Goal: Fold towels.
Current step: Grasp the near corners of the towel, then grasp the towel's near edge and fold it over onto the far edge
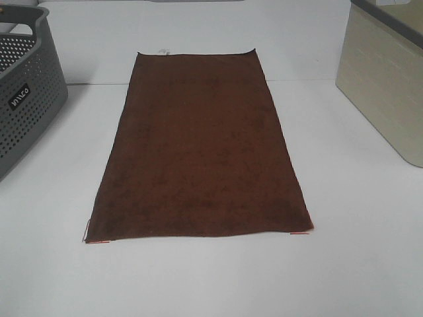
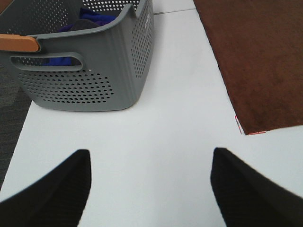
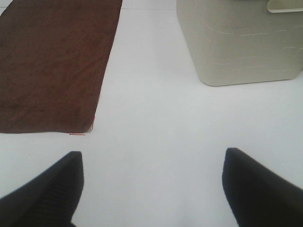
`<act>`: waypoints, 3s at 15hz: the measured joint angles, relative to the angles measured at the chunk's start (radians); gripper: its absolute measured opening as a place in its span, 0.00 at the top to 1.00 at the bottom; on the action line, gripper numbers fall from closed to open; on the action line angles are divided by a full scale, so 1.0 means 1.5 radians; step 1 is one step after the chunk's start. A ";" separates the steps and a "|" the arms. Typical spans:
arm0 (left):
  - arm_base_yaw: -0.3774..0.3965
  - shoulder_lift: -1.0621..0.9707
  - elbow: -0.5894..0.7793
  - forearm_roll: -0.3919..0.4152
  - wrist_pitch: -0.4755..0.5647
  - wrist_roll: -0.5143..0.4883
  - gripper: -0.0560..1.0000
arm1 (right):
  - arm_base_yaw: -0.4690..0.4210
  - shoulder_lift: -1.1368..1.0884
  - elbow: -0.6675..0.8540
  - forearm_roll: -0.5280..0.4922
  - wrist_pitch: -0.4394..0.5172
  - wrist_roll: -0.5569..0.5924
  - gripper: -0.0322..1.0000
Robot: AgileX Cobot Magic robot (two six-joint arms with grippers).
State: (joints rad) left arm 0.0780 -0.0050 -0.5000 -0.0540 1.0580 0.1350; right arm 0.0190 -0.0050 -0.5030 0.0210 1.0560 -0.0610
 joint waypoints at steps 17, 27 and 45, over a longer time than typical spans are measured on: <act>0.000 0.565 0.019 -0.459 -0.266 0.117 0.30 | 0.000 0.670 -0.107 0.091 -0.123 0.001 0.23; 0.000 1.113 -0.051 -0.851 -0.295 0.569 0.30 | 0.000 1.087 -0.193 0.431 -0.243 -0.327 0.23; -0.175 1.343 -0.197 -0.965 -0.375 0.623 0.84 | 0.093 1.346 -0.265 0.659 -0.327 -0.488 0.66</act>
State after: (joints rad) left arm -0.1850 2.0090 -0.7950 -1.5010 0.4960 1.0700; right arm 0.1580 2.0140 -0.9000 1.0090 0.5660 -0.7930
